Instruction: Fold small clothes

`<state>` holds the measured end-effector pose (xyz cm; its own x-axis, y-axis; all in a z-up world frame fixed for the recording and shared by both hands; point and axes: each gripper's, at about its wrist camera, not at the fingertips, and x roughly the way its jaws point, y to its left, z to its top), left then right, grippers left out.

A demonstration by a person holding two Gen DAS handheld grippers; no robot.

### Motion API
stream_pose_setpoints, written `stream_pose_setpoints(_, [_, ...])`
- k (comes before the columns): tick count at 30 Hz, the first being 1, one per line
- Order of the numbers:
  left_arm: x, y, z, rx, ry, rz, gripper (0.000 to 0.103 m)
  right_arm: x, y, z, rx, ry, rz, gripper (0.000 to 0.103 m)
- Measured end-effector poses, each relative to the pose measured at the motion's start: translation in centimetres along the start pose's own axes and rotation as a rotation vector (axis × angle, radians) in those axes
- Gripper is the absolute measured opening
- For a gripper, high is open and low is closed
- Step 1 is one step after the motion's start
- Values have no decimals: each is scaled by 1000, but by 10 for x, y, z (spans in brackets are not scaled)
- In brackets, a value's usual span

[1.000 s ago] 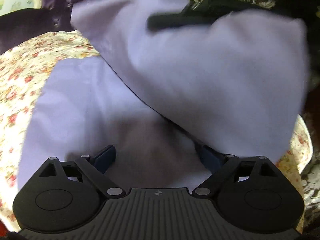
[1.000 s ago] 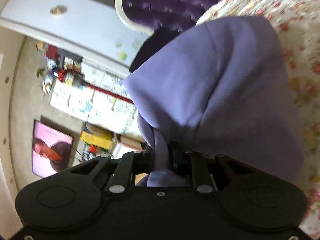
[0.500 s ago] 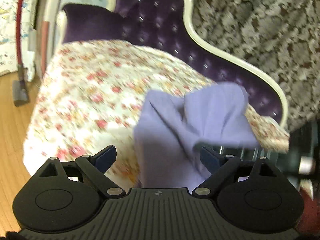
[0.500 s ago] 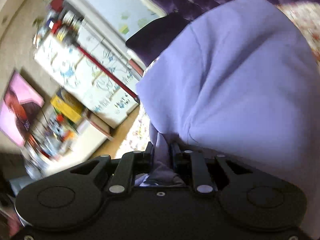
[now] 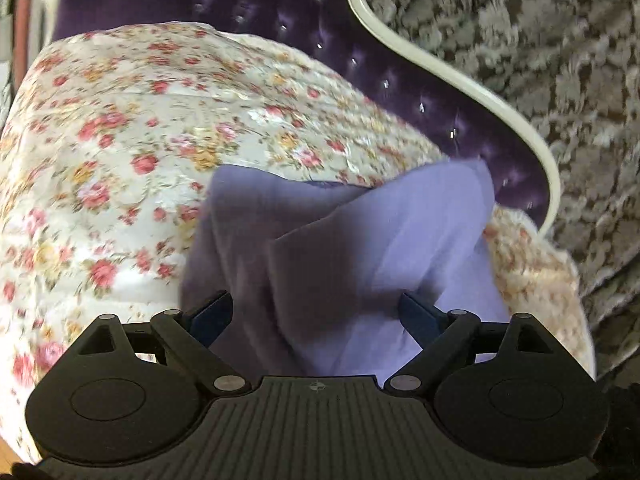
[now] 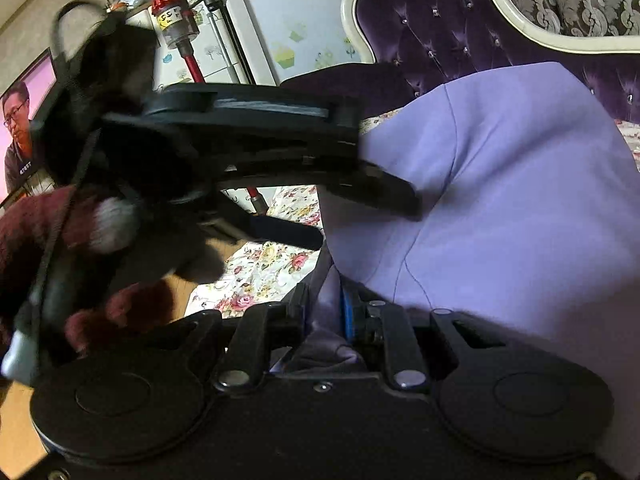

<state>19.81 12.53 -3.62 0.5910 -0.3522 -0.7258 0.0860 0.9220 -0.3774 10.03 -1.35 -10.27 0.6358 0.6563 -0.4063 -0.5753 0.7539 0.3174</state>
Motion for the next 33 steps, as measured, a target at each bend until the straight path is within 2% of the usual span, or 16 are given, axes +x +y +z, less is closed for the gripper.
stream_pose_setpoints(2, [5,-7,0,36,12,18,88,1,3,-1,-7,-2,-3,28])
stream_pose_setpoints(5, [7,-11,2,61,20,29,79,0,4,-3,-13,-4,-4,28])
stream_pose_setpoints(6, [8,-12,2,62,20,27,73,-1,4,-3,-11,-4,-3,28])
stream_pose_setpoints(7, [8,-13,2,68,21,25,63,3,6,0,-11,-4,-4,28])
stream_pose_setpoints(8, [8,-14,3,80,20,22,56,3,7,0,-13,-5,-4,28])
stream_pose_setpoints(10, [7,-19,4,113,8,49,35,3,9,0,-16,-8,-6,28])
stream_pose_setpoints(13, [2,-25,5,152,-13,66,21,2,12,3,-7,-18,-4,28])
stream_pose_setpoints(23, [-17,-43,18,248,-61,81,14,-12,19,20,40,-65,33,27])
stream_pose_setpoints(29, [-22,-42,27,280,-77,100,9,0,22,22,39,-54,57,27])
stream_pose_setpoints(31, [-23,-39,29,282,-74,97,9,8,25,20,28,-41,70,18])
stream_pose_setpoints(32, [-22,-37,30,285,-74,92,9,12,26,19,27,-24,99,7])
stream_pose_setpoints(33, [-21,-36,30,282,-68,87,9,19,28,18,41,-5,132,7])
